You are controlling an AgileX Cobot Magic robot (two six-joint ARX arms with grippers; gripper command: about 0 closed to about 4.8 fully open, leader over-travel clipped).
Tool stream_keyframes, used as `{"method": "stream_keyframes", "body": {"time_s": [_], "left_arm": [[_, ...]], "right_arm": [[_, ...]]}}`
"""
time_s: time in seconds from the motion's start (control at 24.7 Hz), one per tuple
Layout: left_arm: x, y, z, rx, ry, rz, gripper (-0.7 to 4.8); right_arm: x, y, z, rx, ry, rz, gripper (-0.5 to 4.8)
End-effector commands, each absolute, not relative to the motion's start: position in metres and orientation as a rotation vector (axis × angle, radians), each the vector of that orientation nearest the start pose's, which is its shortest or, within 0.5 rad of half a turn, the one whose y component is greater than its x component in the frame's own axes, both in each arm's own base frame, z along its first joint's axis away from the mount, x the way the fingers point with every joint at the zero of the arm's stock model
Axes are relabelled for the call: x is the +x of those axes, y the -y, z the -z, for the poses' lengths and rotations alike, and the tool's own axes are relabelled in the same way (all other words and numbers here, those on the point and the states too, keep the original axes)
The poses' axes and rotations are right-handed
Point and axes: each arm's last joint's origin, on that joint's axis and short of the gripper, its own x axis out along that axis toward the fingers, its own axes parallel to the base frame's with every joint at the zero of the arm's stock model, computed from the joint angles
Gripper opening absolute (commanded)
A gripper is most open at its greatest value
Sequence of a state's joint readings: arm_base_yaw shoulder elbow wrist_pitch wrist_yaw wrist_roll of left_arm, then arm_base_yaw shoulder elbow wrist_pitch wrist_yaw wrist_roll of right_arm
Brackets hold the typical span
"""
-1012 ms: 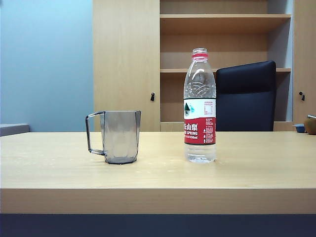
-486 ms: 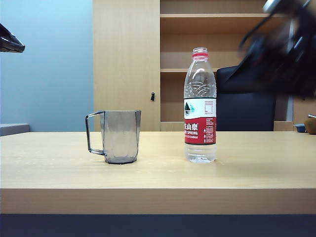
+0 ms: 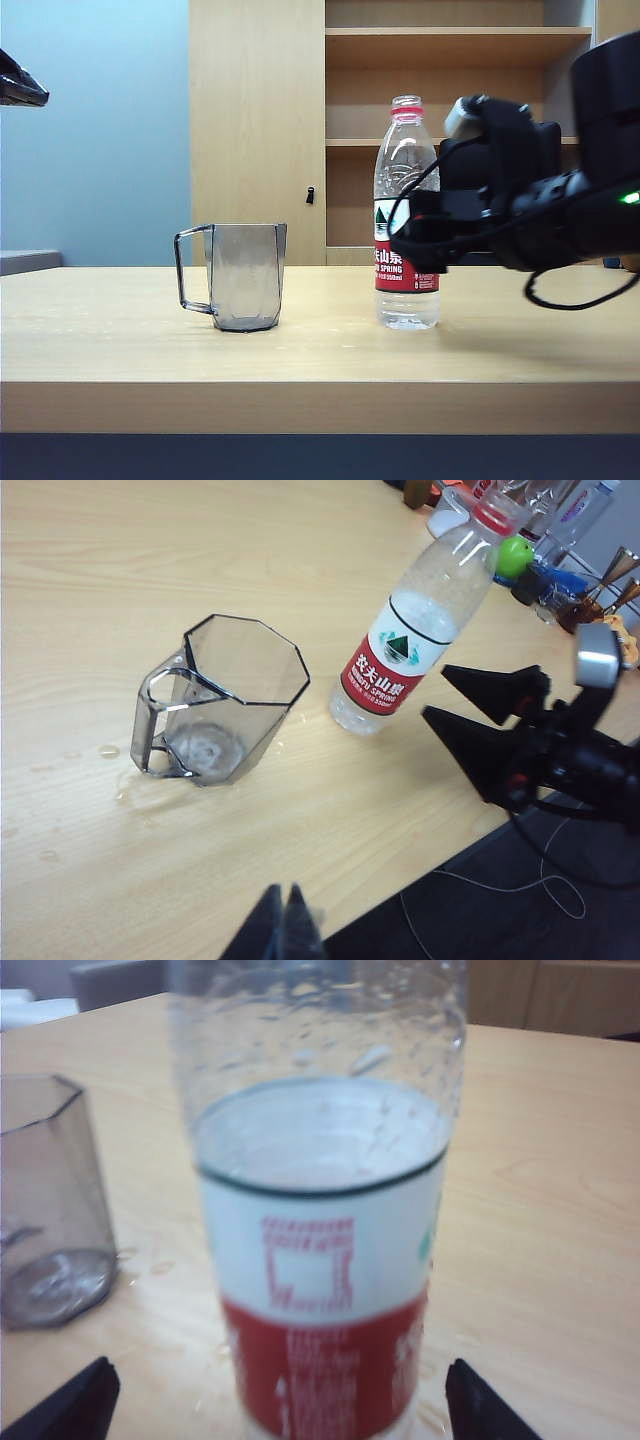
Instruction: Pick up the mineral water bottle on the table and pour water into the mug until it's half full.
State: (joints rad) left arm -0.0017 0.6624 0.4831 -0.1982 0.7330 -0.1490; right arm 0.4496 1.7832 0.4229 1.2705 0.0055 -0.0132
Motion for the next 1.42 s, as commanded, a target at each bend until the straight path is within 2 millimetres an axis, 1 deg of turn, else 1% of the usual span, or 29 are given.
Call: {"method": "stream_keyframes", "body": {"time_s": [0.04,0.24,0.28,0.36,0.49,0.53,0.61,0.85,1.01,1.17,1.42], "left_arm": [[0.147,0.020,-0.251,-0.267,-0.397,0.708,-0.02],[0.147,0.020,-0.251,-0.253,-0.392,0.709,-0.02],[0.147,0.020,-0.251,-0.253,-0.391,0.709,-0.02],[0.147,0.020,-0.251,-0.253,-0.390,0.709,-0.02],[0.147,0.020,-0.251,-0.253,-0.391,0.708,-0.02],[0.147,0.020,-0.251,-0.253,-0.392,0.709,-0.02],[0.147,0.020,-0.250,-0.253,-0.392,0.709,-0.02],[0.146,0.020,-0.249,-0.259,-0.407,0.707,-0.02],[0.146,0.020,-0.249,-0.260,-0.409,0.707,-0.02],[0.146,0.020,-0.249,-0.260,-0.409,0.707,-0.02],[0.146,0.020,-0.249,-0.259,-0.409,0.705,-0.02]], "right_arm": [[0.267,-0.129,-0.129,-0.025,-0.039,-0.443,4.79],[0.288,-0.139,-0.131,-0.015,-0.031,-0.440,4.79],[0.291,-0.140,-0.131,-0.013,-0.039,-0.437,4.49],[0.298,-0.144,-0.132,-0.016,-0.063,-0.434,3.28],[0.303,-0.145,-0.135,-0.017,-0.065,-0.422,3.22],[0.306,-0.147,-0.137,-0.020,-0.075,-0.422,2.79],[0.309,-0.148,-0.138,-0.026,-0.082,-0.423,2.47],[0.315,-0.151,-0.144,-0.039,-0.070,-0.426,2.46],[0.316,-0.152,-0.146,-0.123,-0.044,-0.429,2.41],[0.316,-0.152,-0.145,-0.168,-0.053,-0.431,2.41],[0.314,-0.153,-0.149,-0.339,-0.071,-0.448,2.41]]}}
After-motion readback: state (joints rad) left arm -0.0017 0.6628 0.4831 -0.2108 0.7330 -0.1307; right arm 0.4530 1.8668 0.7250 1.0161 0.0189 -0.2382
